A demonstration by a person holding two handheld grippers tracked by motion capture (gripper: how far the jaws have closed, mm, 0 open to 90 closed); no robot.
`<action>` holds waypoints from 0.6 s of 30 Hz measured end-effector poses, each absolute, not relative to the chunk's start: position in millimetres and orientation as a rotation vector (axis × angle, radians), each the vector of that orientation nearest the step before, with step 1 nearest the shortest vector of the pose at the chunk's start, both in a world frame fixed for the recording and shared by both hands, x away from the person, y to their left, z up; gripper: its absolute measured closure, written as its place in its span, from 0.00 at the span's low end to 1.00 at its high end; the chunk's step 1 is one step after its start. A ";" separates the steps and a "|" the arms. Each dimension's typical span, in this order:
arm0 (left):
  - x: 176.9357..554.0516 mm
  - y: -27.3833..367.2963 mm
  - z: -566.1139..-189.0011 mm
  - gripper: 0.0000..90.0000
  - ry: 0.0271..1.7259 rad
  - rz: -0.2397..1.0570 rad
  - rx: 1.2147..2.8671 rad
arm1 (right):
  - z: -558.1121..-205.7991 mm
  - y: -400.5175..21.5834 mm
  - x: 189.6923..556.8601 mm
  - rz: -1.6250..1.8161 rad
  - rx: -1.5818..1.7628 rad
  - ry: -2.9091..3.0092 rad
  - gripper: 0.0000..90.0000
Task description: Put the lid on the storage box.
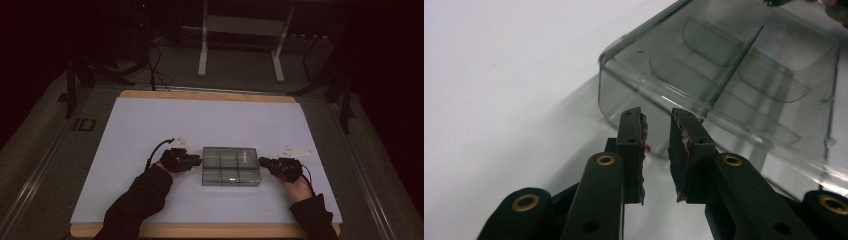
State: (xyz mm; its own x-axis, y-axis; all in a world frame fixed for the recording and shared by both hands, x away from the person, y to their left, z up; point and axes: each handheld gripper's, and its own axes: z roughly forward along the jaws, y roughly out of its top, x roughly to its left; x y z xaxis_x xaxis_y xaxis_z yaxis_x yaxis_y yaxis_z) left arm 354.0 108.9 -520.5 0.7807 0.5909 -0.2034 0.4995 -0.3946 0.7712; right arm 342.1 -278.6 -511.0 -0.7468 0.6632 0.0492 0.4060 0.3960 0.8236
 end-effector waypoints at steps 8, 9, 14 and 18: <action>354.4 115.3 -524.0 0.77 0.842 0.132 2.042 | -515.3 -281.5 344.8 1.259 0.967 2.365 0.91; 354.7 115.9 -524.2 0.72 0.848 0.137 2.044 | -515.2 -283.0 345.4 1.260 0.972 2.363 0.89; 357.0 120.1 -525.2 0.51 0.902 0.147 2.016 | -514.0 -286.7 346.6 1.261 0.983 2.348 0.78; 356.8 122.7 -523.9 0.29 0.916 0.137 1.989 | -512.4 -288.2 347.3 1.274 0.973 2.345 0.63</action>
